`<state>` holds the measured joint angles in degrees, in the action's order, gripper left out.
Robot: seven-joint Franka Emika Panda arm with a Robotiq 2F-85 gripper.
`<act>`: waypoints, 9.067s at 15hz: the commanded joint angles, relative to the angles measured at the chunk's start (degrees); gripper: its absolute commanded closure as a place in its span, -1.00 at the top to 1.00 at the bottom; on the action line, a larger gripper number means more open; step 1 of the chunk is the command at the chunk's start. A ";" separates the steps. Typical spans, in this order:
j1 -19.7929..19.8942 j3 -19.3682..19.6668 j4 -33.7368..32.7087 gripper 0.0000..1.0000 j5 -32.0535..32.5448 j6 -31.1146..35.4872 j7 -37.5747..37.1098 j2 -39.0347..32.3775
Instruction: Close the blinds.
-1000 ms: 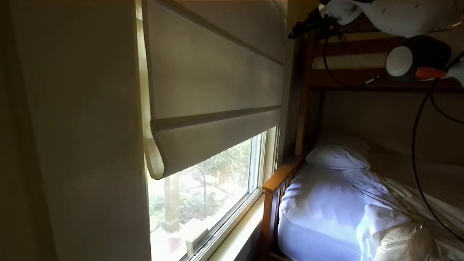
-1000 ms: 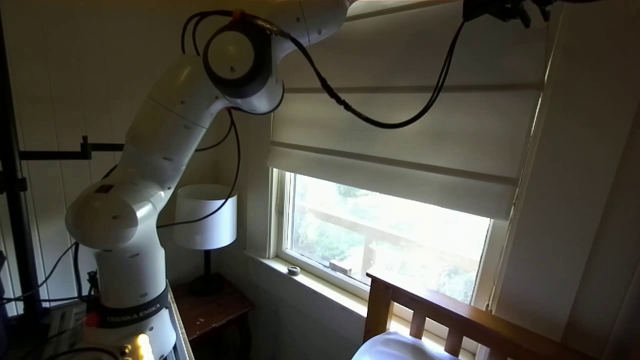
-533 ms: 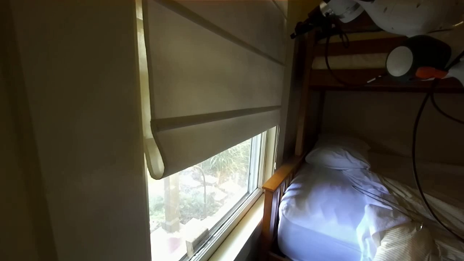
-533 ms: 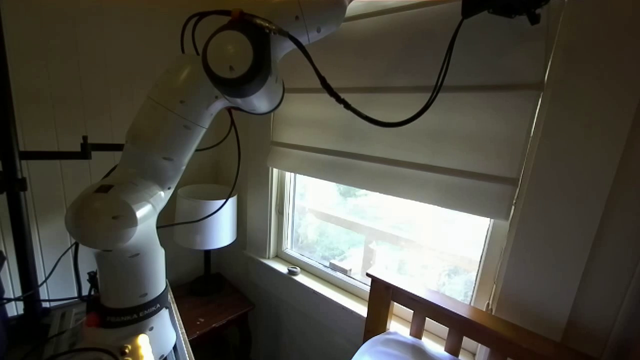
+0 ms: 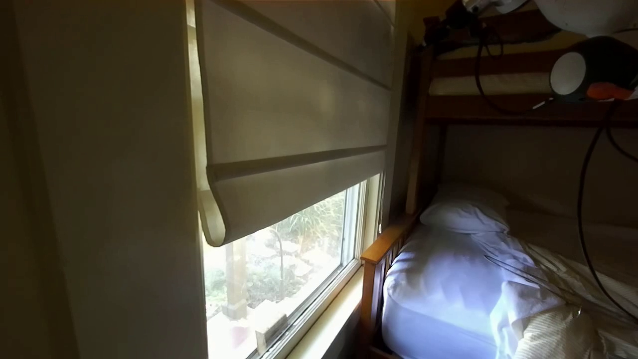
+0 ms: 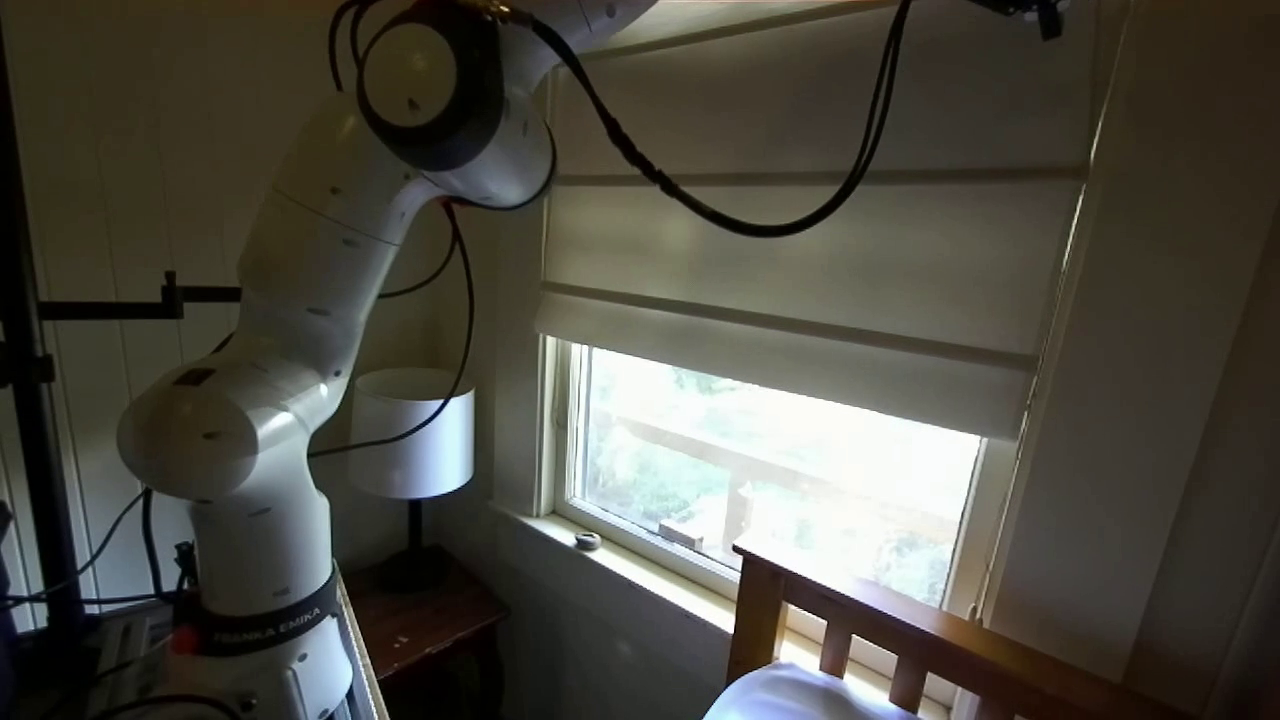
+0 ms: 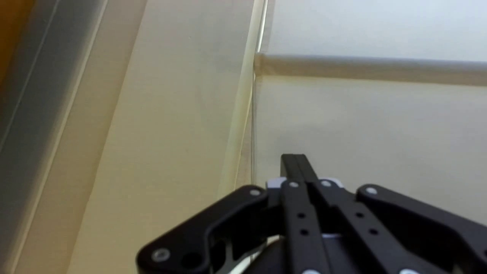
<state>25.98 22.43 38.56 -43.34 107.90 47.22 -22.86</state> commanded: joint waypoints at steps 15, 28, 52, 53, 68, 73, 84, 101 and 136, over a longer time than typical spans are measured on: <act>1.51 -4.24 -8.60 1.00 -2.84 13.04 4.45 -9.20; -1.86 -4.32 -6.95 1.00 -1.48 21.92 -0.55 -10.96; -7.38 5.94 -4.10 -1.00 6.51 25.63 -10.91 -9.45; -6.96 7.37 -3.66 -1.00 7.65 23.31 -10.99 -8.47; -8.58 2.73 10.00 -0.99 -0.12 -3.54 -3.67 7.80; -13.06 -2.02 19.77 -0.99 -5.40 -2.22 -1.89 12.37; -13.47 -2.46 37.74 -0.99 -4.89 -3.99 0.53 25.38; -15.62 -6.16 36.93 -0.99 -5.51 -6.37 -1.12 23.25; -11.91 -7.70 3.19 0.08 -7.75 29.00 11.17 5.48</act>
<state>13.48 14.11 47.46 -51.91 136.91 61.44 -13.91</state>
